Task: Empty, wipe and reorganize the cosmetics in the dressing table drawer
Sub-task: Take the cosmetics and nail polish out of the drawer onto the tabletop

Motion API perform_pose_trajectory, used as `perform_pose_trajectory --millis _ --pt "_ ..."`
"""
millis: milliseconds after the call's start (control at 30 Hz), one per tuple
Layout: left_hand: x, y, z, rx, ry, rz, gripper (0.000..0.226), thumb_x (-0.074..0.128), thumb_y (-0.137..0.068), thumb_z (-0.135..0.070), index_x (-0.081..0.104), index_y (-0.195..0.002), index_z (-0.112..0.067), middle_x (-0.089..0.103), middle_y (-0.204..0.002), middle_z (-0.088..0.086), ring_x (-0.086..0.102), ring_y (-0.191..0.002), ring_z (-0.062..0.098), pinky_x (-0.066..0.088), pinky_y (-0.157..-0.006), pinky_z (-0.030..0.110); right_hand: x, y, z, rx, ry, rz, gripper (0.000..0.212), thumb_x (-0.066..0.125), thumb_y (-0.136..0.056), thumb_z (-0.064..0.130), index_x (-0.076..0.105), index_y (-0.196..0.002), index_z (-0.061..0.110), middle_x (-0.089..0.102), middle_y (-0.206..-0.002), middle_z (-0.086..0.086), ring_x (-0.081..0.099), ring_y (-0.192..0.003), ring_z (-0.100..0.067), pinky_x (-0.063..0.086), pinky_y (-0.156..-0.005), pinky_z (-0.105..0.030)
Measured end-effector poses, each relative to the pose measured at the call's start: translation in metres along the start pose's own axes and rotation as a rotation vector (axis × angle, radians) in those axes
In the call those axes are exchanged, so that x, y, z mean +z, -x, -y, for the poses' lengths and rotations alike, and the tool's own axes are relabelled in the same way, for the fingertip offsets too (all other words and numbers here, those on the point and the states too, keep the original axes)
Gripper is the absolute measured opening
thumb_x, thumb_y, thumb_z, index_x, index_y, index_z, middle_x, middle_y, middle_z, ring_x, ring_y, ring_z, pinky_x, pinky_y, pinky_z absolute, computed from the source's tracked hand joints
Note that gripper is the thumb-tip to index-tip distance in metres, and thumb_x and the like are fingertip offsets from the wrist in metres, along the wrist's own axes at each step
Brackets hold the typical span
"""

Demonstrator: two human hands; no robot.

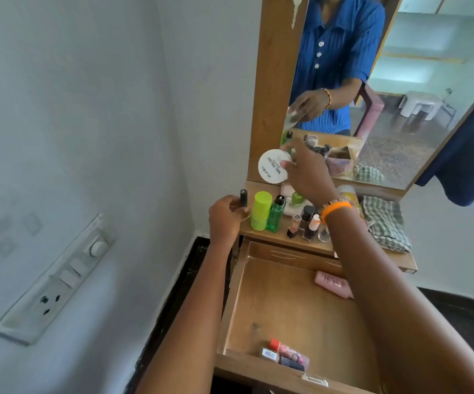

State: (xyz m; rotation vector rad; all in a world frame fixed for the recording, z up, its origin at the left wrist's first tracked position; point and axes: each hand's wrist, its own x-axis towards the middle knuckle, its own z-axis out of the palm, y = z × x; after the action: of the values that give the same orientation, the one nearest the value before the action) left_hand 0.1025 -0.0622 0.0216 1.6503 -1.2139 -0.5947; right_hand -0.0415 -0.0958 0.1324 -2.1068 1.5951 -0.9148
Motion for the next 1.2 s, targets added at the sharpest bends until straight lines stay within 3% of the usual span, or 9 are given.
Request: perform_pose_trajectory --millis 233,333,667,800,900,967,1033,1100,1200 --pt "0.009 0.006 0.011 0.031 -0.077 -0.007 0.019 0.066 -0.084 -0.013 0.07 -0.102 -0.006 0.071 -0.096 0.008 0.061 -0.081 0.015 0.041 -0.072 0.02 0.052 -0.067 -0.029 -0.158 0.492 0.572 0.039 0.046 -0.091 0.002 0.054 -0.126 0.019 0.051 -0.137 -0.005 0.052 -0.12 -0.028 0.045 -0.098 -0.041" --pt "0.013 0.008 0.017 0.046 -0.116 -0.03 0.022 0.064 -0.086 -0.012 0.069 -0.106 -0.006 0.071 -0.096 0.009 0.062 -0.083 0.016 0.037 -0.069 0.016 0.063 -0.074 -0.035 -0.181 0.511 0.673 0.041 0.046 -0.088 -0.006 0.057 -0.121 0.015 0.047 -0.136 -0.012 0.053 -0.115 -0.032 0.048 -0.09 -0.038" --pt "0.018 0.007 0.02 0.032 -0.143 0.038 0.025 0.055 -0.091 -0.007 0.063 -0.115 -0.004 0.064 -0.106 0.013 0.059 -0.099 0.022 0.037 -0.078 0.017 0.065 -0.068 -0.039 -0.131 0.476 0.65 0.043 0.039 -0.085 -0.013 0.06 -0.119 0.003 0.058 -0.125 -0.02 0.054 -0.095 -0.029 0.039 -0.074 -0.029" --pt "0.013 0.007 0.024 0.026 -0.14 0.072 0.035 0.055 -0.089 -0.001 0.056 -0.124 -0.004 0.062 -0.114 0.013 0.058 -0.107 0.023 0.036 -0.082 0.014 0.045 -0.062 -0.031 -0.095 0.361 0.528 0.046 0.035 -0.086 -0.014 0.062 -0.118 0.004 0.059 -0.129 -0.015 0.054 -0.118 -0.03 0.042 -0.095 -0.032" --pt "0.007 0.016 0.021 -0.015 -0.069 0.019 0.044 0.048 -0.091 0.004 0.046 -0.134 -0.004 0.055 -0.126 0.012 0.054 -0.117 0.022 0.035 -0.087 0.012 0.026 -0.047 -0.026 -0.099 0.226 0.382 0.043 0.036 -0.088 -0.011 0.064 -0.114 0.007 0.063 -0.122 -0.012 0.057 -0.116 -0.025 0.043 -0.099 -0.033" --pt "0.005 0.028 0.014 -0.015 -0.021 -0.088 0.045 0.05 -0.09 0.004 0.046 -0.134 -0.005 0.051 -0.13 0.01 0.051 -0.12 0.02 0.039 -0.095 0.017 0.013 -0.022 -0.02 -0.138 0.161 0.321 0.034 0.039 -0.091 -0.004 0.066 -0.108 0.007 0.067 -0.109 -0.008 0.06 -0.103 -0.02 0.046 -0.09 -0.031" --pt "0.002 0.048 0.006 -0.025 0.057 -0.2 0.043 0.052 -0.088 0.006 0.05 -0.128 -0.007 0.052 -0.122 0.005 0.052 -0.113 0.016 0.046 -0.095 0.023 0.002 0.012 -0.016 -0.194 0.097 0.253 0.024 0.045 -0.091 0.003 0.068 -0.093 0.01 0.065 -0.089 0.001 0.06 -0.08 -0.014 0.046 -0.075 -0.026" --pt "0.0 0.072 0.004 -0.057 0.136 -0.197 0.032 0.051 -0.087 0.005 0.056 -0.113 -0.014 0.057 -0.101 -0.004 0.057 -0.093 0.012 0.047 -0.079 0.016 -0.005 0.05 -0.017 -0.193 0.036 0.28 0.02 0.051 -0.089 0.005 0.068 -0.083 0.012 0.062 -0.074 0.009 0.057 -0.063 -0.002 0.045 -0.065 -0.015" --pt "-0.002 0.108 0.014 -0.043 0.005 0.136 0.021 0.051 -0.09 -0.005 0.059 -0.087 -0.024 0.06 -0.079 -0.008 0.058 -0.075 0.008 0.04 -0.064 0.016 0.005 0.105 -0.039 -0.112 0.102 0.59 0.019 0.053 -0.083 0.002 0.07 -0.082 0.011 0.064 -0.066 0.007 0.056 -0.053 0.008 0.041 -0.057 -0.005"
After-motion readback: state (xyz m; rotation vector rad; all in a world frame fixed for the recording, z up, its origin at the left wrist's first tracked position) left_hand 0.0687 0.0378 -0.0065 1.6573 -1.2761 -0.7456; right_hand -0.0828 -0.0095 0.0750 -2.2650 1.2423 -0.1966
